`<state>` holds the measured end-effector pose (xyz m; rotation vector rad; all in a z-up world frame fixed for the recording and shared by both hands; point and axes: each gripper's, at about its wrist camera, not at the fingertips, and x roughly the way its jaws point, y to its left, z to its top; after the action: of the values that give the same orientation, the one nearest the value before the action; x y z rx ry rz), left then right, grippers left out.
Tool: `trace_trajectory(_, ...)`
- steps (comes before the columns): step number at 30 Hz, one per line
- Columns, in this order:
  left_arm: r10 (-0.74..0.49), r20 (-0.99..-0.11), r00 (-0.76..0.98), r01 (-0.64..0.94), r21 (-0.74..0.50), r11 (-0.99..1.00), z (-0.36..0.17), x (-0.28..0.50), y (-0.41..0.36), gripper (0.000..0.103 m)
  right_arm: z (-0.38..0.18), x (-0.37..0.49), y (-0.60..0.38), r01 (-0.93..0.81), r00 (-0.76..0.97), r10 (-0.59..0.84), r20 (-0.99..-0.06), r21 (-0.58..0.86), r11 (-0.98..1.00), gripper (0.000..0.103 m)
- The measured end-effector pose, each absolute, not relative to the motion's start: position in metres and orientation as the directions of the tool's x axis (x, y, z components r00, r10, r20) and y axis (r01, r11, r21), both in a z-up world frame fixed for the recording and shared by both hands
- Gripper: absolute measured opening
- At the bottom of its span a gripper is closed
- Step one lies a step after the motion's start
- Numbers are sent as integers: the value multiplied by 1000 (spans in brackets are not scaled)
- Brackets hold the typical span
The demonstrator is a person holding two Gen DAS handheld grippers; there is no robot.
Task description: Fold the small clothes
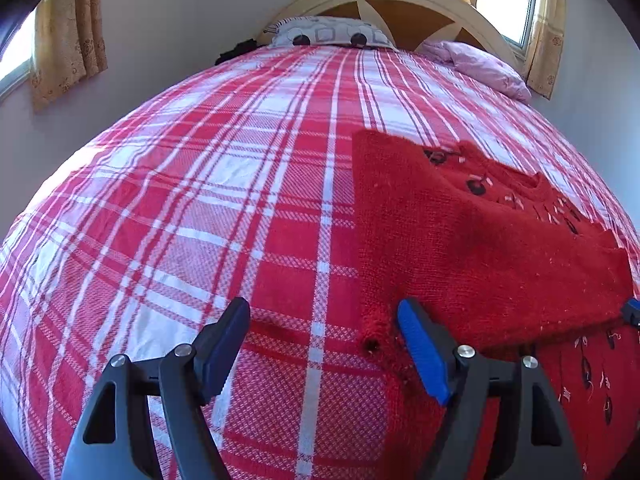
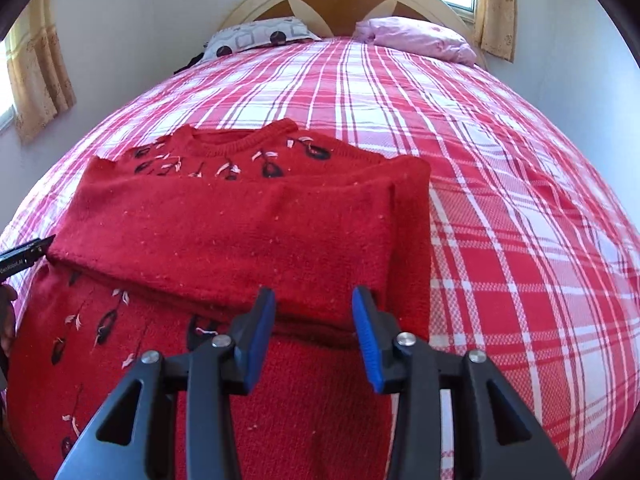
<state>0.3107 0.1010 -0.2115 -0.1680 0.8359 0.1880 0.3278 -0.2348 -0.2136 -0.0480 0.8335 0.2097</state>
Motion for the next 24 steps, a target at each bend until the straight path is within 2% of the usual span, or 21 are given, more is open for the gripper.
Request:
trace_trajectory(6, 135, -646, 751, -249, -87, 965, -172, 302, 107, 77, -199, 323, -232, -209, 670, 170, -723, 37, 977, 43)
trace_trajectory(7, 132, -640, 757, -237, -80, 968, -167, 307, 106, 77, -190, 321, -231, -215, 683, 184, -707, 47, 975, 48)
trace_trajectory(11, 140, -638, 757, -206, -30, 978, -161, 333, 94, 77, -168, 342, -233, -203, 700, 215, -681, 98, 974, 49)
trace_trajectory(13, 139, -665, 734, -193, -8, 981, -169, 346, 87, 77, -172, 364, -234, -168, 676, 168, -718, 72, 983, 45)
trace_trajectory(16, 130, -714, 688, -178, 8, 984, -191, 359, 82, 77, -199, 398, -240, -98, 574, 98, -813, 50, 994, 33)
trace_trajectory(18, 151, -747, 648, -188, 35, 981, -209, 364, 81, 77, -209, 404, -245, -85, 568, 69, -820, 25, 996, 33)
trace_trajectory(20, 109, -757, 644, -192, -23, 981, -217, 365, 89, 78, -214, 405, -253, -73, 566, 84, -820, 52, 996, 33)
trace_trajectory(21, 81, -761, 644, -202, -68, 977, -216, 365, 96, 82, -215, 406, -259, -66, 566, 107, -817, 85, 994, 32)
trace_trajectory(24, 55, -768, 638, -216, -109, 970, -221, 365, 103, 86, -219, 408, -266, -67, 568, 132, -812, 113, 991, 31)
